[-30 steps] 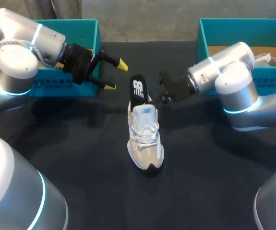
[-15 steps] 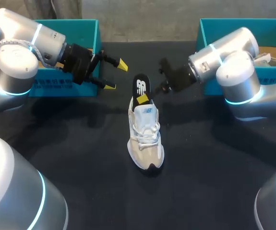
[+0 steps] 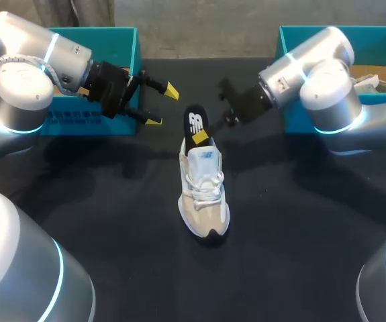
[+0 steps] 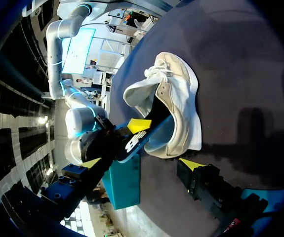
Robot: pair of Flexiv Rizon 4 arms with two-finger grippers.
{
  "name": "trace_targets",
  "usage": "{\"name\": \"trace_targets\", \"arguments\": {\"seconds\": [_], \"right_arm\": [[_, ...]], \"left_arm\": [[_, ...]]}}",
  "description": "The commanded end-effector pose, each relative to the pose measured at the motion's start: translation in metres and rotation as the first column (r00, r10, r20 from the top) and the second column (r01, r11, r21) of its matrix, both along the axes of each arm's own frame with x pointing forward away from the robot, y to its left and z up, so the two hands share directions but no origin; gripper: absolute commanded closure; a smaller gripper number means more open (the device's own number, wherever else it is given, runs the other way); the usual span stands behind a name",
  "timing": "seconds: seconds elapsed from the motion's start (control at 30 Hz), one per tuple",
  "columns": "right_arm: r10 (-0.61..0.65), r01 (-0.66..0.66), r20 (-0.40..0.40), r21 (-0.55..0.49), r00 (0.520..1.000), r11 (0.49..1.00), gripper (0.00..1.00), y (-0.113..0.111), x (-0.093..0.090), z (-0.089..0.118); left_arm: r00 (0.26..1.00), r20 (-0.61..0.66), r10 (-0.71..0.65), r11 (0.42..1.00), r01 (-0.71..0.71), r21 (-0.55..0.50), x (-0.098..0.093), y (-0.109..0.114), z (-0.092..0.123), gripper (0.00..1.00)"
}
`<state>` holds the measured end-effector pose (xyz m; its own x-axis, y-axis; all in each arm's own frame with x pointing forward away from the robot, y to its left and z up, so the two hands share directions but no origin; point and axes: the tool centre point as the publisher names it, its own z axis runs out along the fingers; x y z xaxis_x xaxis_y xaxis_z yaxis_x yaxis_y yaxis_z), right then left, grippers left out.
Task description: Take the shoe out of the shoebox, open the shoe tongue, remove and reinsert the insole, then place the shoe into the shoebox
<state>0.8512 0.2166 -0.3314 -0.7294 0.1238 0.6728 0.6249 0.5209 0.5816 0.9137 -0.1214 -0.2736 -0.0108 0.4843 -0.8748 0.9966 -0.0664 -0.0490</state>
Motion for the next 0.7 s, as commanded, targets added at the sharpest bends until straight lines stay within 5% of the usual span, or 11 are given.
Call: {"name": "trace_targets", "arguments": {"seconds": [0.03,0.4,0.7], "right_arm": [[-0.004,0.004,-0.012,-0.007,1.000,1.000,1.00,0.001,-0.005,-0.004],[-0.012,0.012,-0.060,0.002,0.998,1.000,1.00,0.005,-0.028,-0.013],[-0.014,0.014,-0.035,-0.015,0.999,1.000,0.68,0.004,-0.020,-0.007]], "left_arm": [[1.000,0.002,0.002,1.000,-0.002,0.001,-0.001,0.000,0.000,0.00],[1.000,0.002,0.002,1.000,-0.002,0.001,-0.001,0.000,0.000,0.00],[1.000,0.002,0.002,1.000,-0.002,0.001,-0.001,0.000,0.000,0.00]]}}
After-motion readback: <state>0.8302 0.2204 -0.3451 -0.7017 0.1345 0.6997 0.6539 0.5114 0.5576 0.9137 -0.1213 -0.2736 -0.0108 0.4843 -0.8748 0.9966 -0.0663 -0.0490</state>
